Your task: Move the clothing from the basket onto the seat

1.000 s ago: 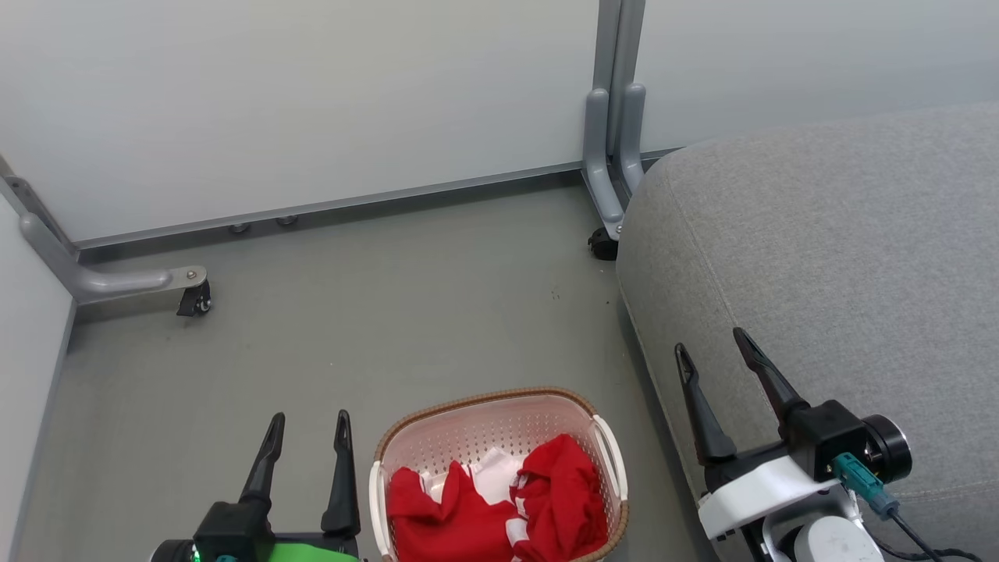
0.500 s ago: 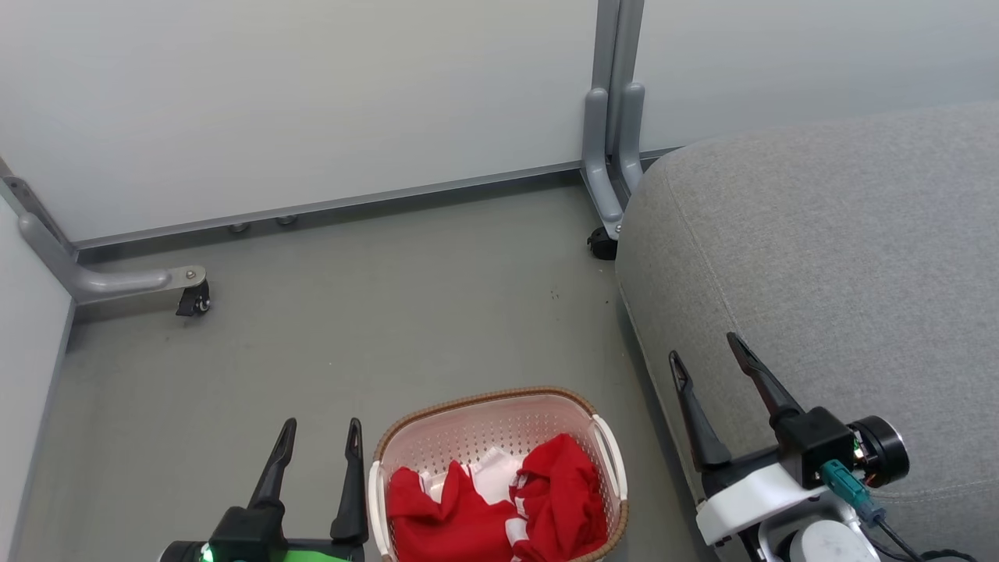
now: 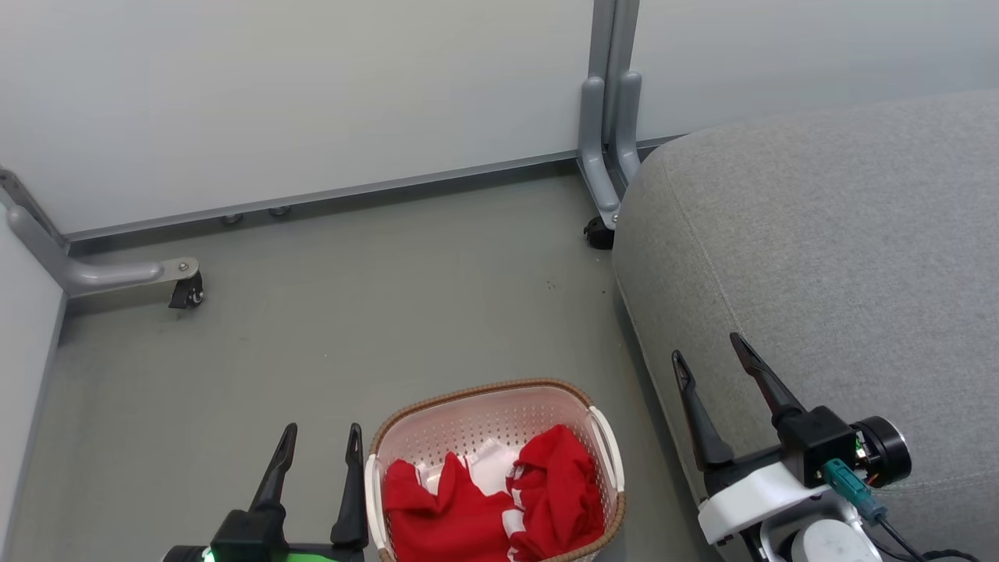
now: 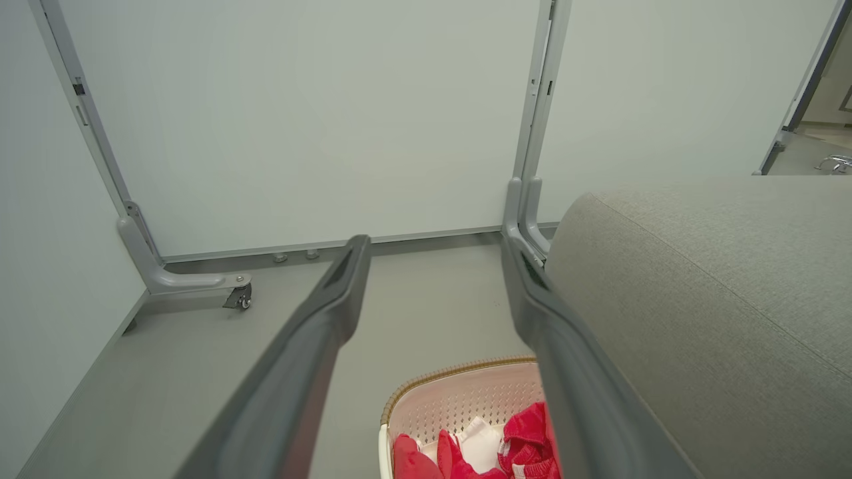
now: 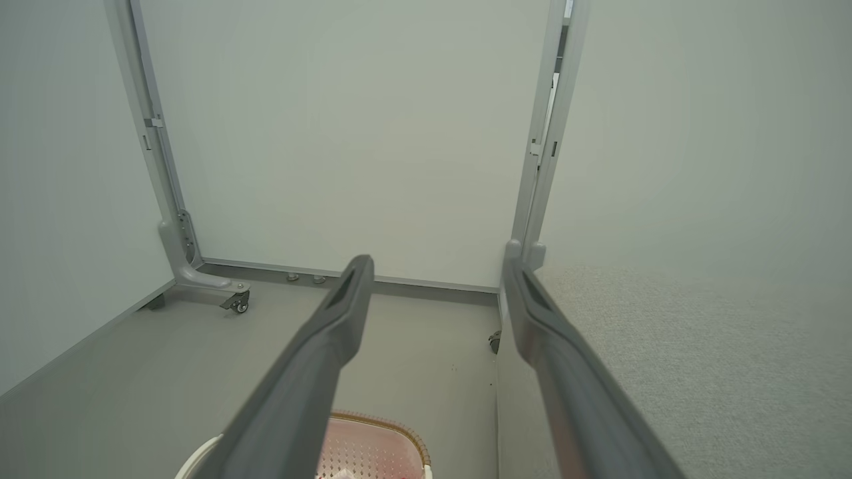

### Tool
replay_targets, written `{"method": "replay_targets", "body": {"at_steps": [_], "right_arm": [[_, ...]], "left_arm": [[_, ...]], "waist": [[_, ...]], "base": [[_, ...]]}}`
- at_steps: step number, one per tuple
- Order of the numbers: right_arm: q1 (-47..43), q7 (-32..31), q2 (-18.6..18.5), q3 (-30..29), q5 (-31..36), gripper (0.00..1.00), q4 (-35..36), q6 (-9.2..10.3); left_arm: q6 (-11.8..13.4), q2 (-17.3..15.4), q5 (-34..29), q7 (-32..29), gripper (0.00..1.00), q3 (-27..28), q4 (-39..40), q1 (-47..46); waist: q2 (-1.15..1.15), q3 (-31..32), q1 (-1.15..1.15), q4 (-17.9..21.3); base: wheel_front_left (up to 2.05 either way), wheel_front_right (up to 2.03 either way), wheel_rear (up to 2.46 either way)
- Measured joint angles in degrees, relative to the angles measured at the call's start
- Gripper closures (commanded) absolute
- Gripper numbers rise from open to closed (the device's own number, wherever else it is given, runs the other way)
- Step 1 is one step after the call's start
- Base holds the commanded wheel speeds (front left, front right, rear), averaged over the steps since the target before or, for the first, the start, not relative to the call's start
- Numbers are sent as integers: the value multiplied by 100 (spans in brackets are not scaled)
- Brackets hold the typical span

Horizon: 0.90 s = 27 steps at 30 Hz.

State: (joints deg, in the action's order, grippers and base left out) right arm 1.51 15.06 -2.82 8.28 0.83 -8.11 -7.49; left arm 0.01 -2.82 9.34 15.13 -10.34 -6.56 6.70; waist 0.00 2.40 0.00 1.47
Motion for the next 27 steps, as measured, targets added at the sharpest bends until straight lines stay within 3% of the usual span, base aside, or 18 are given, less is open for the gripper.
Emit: {"method": "replay_targets", "body": {"at_steps": [12,18,27], "right_arm": [[450,0,1,-322,158,0,324,0],[965,0,-7,-475,89,0,739,0],[1549,0,-7,-372,24,0,980,0]], "left_arm": [[-259,-42,-734,0,0,-71,-700,-586],[-382,-475,-1304,0,0,-461,-1729,-1600],[-619,-1139,-2123,0,0,-1750,-3398,-3486]], "waist": [[0,-783,0,244],[0,-1627,0,367],[0,-3082,1,520]], "base": [[0,0,0],[0,0,0],[0,0,0]]}}
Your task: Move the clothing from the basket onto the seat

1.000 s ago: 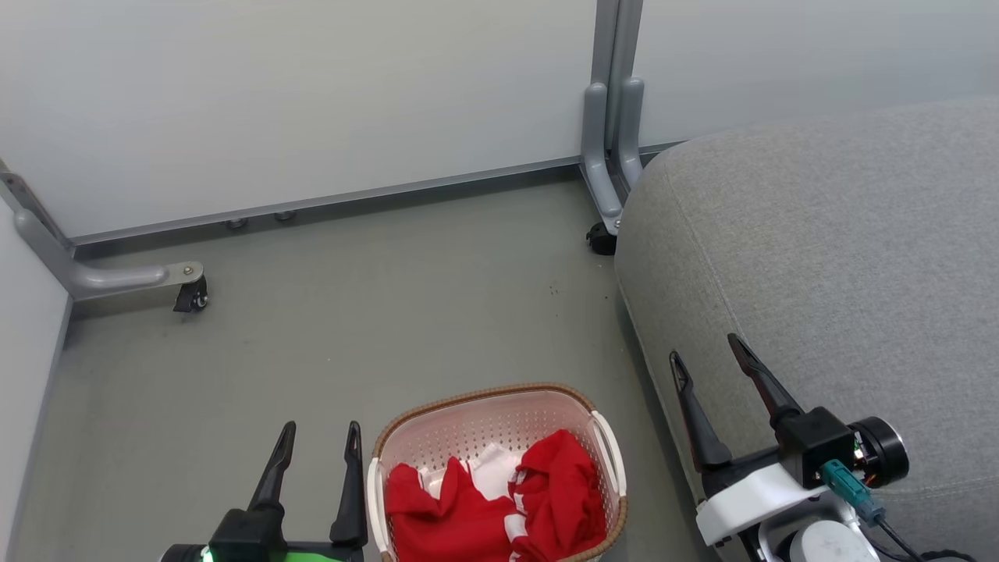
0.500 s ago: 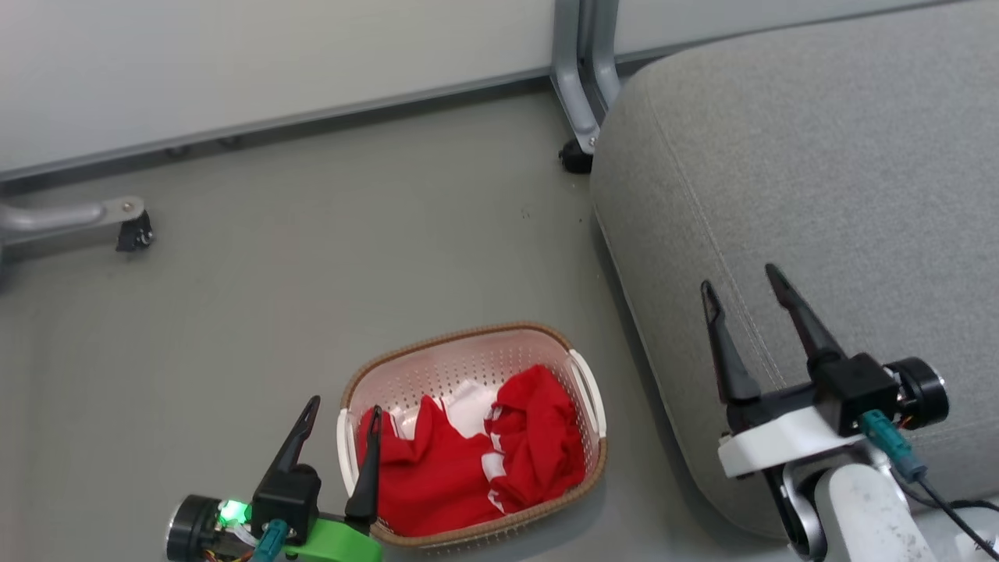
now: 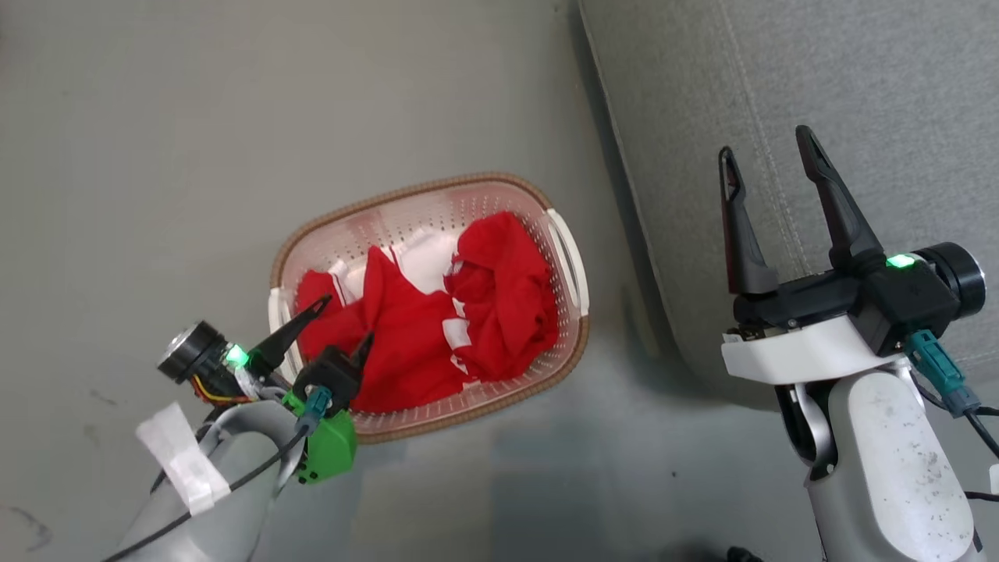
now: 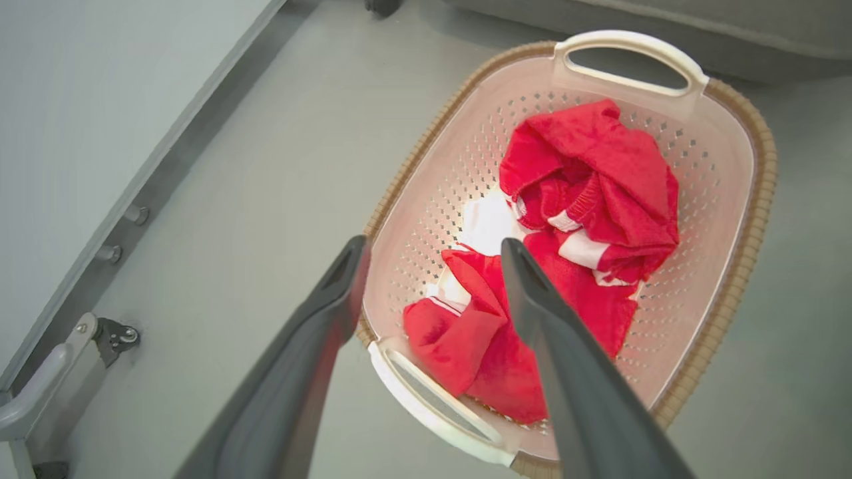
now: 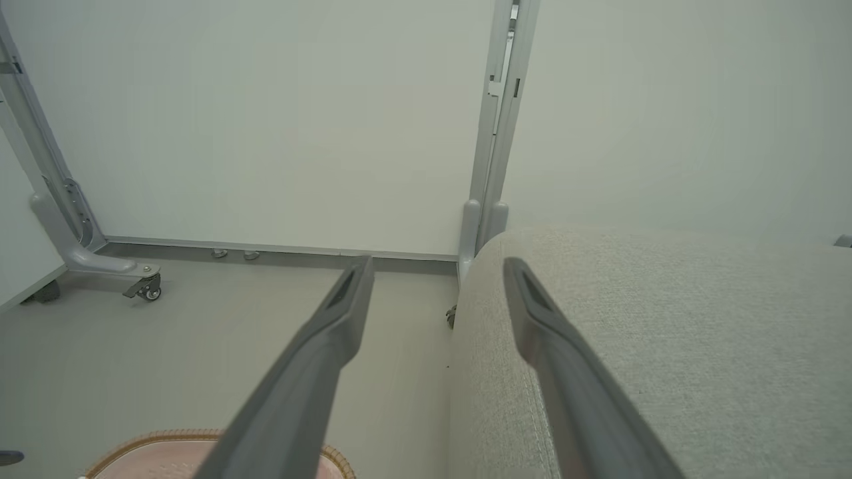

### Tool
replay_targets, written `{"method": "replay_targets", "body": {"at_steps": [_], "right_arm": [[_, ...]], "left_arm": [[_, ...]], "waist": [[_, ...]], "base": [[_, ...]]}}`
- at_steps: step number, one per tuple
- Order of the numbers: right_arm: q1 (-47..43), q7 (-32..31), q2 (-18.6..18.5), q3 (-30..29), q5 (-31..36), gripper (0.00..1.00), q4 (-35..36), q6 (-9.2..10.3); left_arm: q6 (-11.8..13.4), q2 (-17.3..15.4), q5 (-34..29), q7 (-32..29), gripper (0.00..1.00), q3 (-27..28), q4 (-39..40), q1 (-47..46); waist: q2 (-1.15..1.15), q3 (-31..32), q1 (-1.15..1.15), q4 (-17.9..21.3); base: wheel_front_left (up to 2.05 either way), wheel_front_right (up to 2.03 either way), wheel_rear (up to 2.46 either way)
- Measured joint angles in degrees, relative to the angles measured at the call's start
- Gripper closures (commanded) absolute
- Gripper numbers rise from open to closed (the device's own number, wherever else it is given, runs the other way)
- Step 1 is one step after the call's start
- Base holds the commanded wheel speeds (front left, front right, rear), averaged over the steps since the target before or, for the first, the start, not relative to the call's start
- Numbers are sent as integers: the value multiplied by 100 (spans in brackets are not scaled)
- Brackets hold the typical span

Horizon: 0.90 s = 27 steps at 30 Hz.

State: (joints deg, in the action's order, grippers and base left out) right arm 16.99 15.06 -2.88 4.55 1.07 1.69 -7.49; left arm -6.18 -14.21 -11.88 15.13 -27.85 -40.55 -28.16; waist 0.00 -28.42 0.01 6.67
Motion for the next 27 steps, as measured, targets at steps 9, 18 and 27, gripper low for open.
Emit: {"method": "replay_targets", "body": {"at_steps": [9,18,27], "right_arm": [[132,0,-4,241,-402,0,-55,0],[221,0,-3,478,-803,0,-67,0],[289,0,-5,743,-1218,0,-122,0]], "left_arm": [[-97,-171,-309,-1,0,-972,-1360,-1110],[-121,-147,-522,-1,0,-1679,-2472,-1941],[-136,-91,-581,-579,0,-2301,-3184,-2606]], "waist": [[0,-1162,0,269],[0,-1843,-1,718],[0,-2180,-1,1144]], "base": [[0,0,0],[0,0,0],[0,0,0]]}}
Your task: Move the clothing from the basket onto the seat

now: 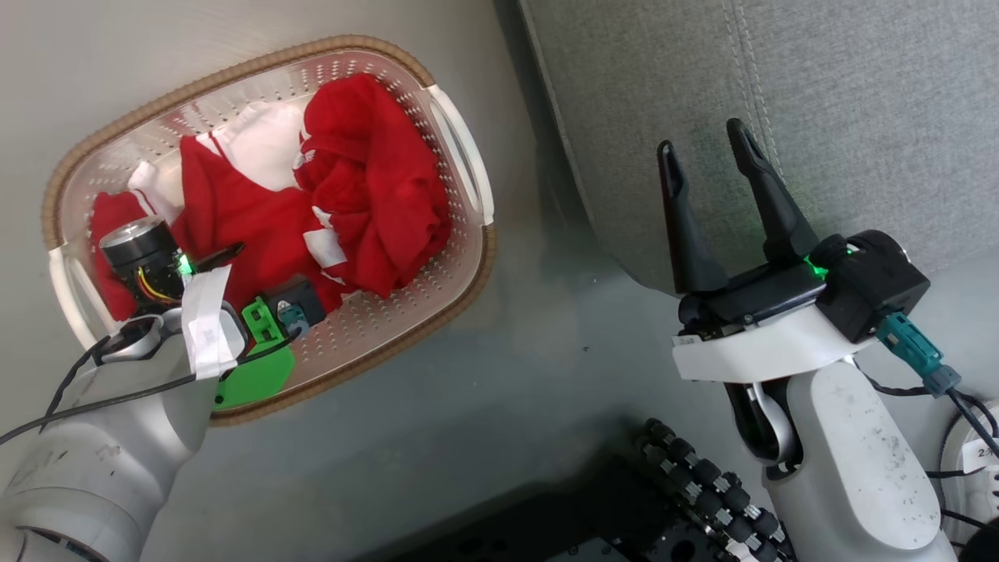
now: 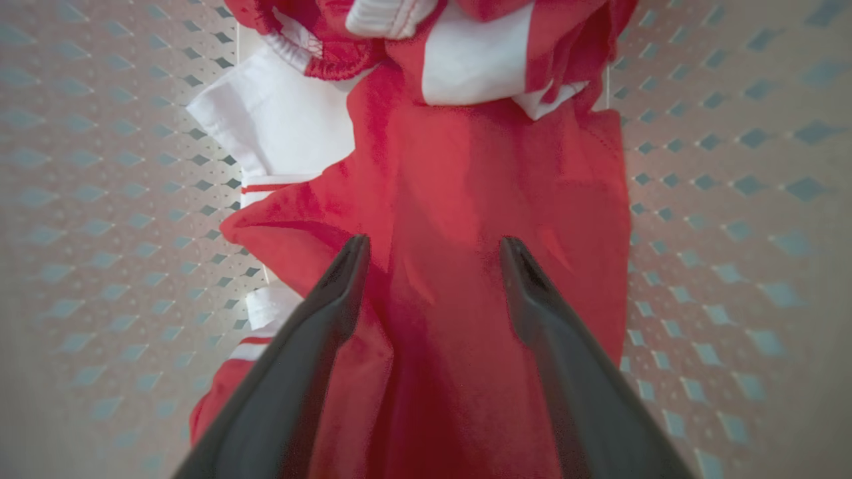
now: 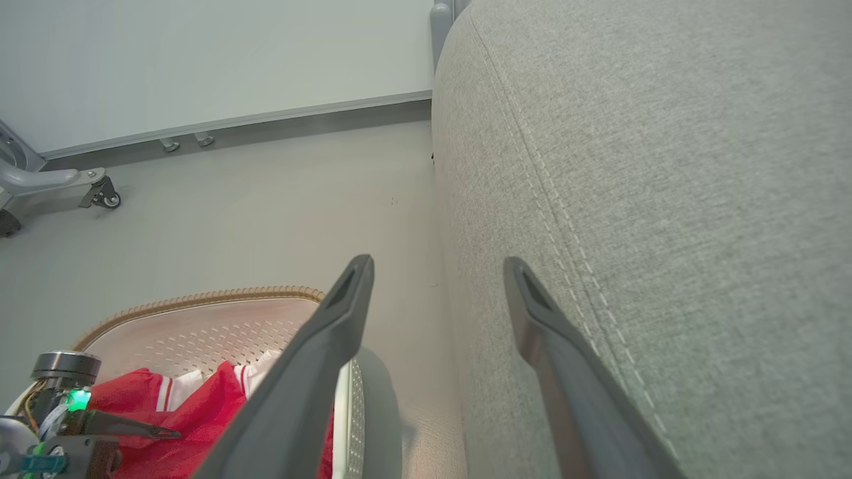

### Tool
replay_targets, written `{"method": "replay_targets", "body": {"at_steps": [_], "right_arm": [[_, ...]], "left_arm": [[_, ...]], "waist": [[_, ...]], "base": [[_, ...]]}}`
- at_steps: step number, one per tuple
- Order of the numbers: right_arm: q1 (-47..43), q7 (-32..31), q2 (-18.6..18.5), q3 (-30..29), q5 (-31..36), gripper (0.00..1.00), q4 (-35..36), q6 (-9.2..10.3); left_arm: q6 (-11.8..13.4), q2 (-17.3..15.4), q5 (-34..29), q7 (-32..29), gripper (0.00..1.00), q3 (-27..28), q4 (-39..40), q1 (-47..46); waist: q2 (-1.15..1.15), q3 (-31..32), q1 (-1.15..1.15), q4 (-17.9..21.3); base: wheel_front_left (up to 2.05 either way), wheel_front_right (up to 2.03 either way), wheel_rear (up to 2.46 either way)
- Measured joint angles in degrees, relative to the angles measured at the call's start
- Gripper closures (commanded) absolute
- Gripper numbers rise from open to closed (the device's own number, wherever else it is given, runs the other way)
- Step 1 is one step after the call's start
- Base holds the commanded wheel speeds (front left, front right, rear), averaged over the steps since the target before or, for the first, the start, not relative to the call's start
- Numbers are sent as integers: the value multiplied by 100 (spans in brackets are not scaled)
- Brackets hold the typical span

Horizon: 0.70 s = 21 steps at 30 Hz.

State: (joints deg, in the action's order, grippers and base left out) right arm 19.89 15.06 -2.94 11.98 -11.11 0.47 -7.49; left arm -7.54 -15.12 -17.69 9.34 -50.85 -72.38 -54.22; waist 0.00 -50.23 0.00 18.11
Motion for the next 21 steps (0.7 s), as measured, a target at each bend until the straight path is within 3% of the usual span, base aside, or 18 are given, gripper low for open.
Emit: {"method": "replay_targets", "body": {"at_steps": [7,21], "right_arm": [[-29,0,3,181,-328,0,-41,0],[-79,0,5,489,-602,0,20,0]], "left_arm": [[0,-174,113,-871,0,-667,-127,-51],[-1,-546,1630,-2541,0,-2143,-140,-371]], "waist": [[0,-135,0,352],[0,-388,0,762]], "base": [[0,0,0],[0,0,0]]}}
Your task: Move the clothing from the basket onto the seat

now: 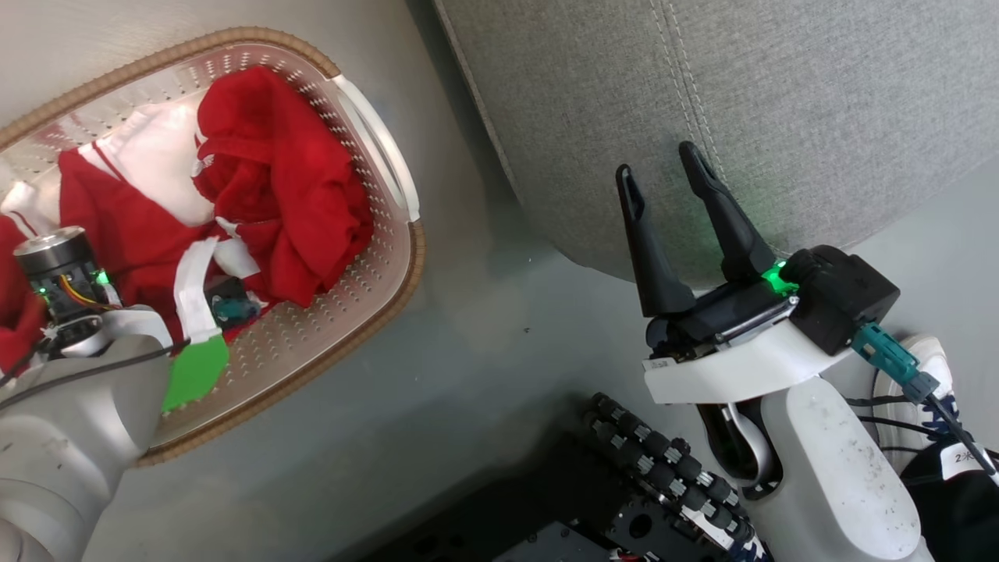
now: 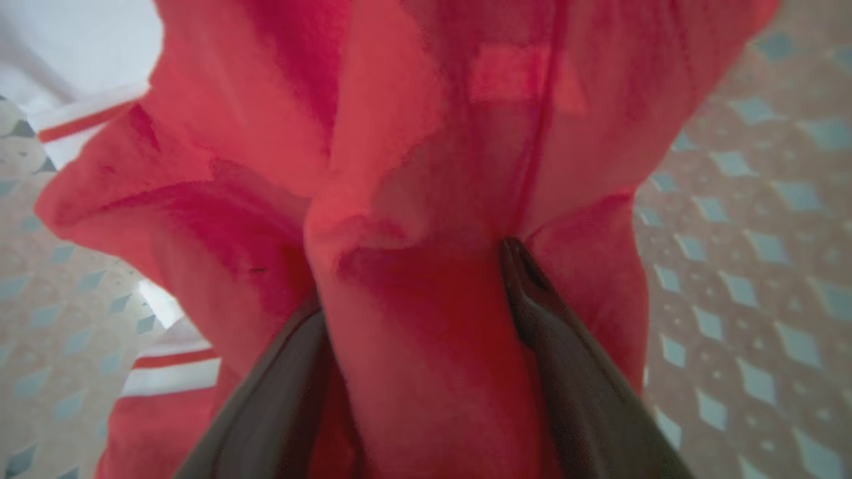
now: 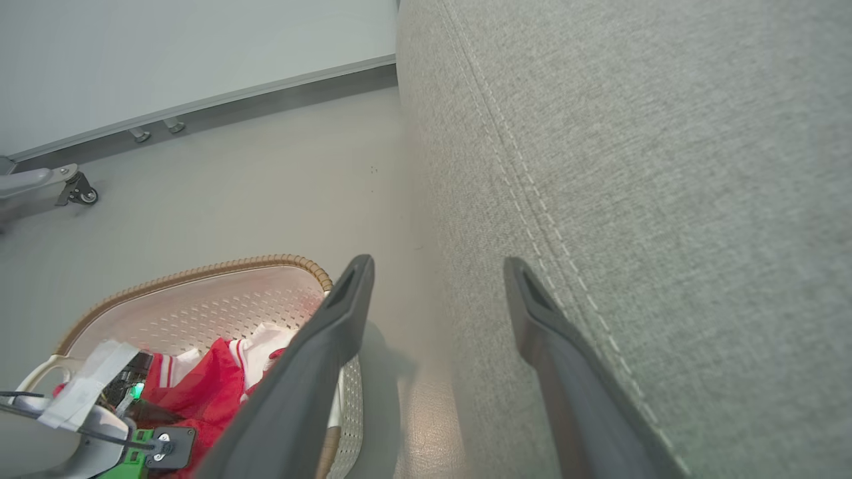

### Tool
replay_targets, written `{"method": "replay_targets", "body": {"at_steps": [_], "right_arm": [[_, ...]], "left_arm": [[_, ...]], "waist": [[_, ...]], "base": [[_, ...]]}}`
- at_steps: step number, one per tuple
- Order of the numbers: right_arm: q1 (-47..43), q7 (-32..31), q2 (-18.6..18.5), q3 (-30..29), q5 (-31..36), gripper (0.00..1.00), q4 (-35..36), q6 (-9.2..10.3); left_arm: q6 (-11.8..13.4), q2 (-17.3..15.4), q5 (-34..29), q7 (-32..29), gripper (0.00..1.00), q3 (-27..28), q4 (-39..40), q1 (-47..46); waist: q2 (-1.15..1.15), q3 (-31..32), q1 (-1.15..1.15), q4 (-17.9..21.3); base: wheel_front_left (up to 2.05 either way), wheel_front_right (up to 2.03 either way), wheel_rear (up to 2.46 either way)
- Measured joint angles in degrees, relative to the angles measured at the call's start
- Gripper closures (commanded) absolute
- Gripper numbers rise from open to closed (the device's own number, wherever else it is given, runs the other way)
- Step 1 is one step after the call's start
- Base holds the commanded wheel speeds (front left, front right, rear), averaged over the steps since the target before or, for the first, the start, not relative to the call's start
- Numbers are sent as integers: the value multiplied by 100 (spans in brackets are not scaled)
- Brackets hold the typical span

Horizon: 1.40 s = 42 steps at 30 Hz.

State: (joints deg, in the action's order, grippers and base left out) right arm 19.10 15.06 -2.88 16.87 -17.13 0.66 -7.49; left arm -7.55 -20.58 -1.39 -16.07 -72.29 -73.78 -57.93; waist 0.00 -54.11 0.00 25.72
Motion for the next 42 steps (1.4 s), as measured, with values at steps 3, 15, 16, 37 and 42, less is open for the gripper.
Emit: {"method": "replay_targets", "body": {"at_steps": [3,15,16,37,42], "right_arm": [[-19,0,-3,2,-1,0,11,0],[-188,0,-1,-103,57,0,92,0],[-188,0,0,-105,63,0,93,0],[143,0,4,-226,460,0,-45,0],[90,0,7,-377,742,0,-182,0]], "left_arm": [[1,31,237,-272,0,-73,0,-80],[0,20,588,-1091,100,-102,316,-221],[1,1,581,-1114,100,-103,378,-227],[0,-318,1204,-621,100,-107,1121,-308],[0,-134,1621,-100,100,-107,1140,-272]], "waist": [[0,-63,0,33],[0,-200,0,-23],[0,-205,0,-25],[0,386,0,-125],[0,832,0,-323]], "base": [[0,0,0],[0,0,0],[0,0,0],[0,0,0],[0,0,0]]}}
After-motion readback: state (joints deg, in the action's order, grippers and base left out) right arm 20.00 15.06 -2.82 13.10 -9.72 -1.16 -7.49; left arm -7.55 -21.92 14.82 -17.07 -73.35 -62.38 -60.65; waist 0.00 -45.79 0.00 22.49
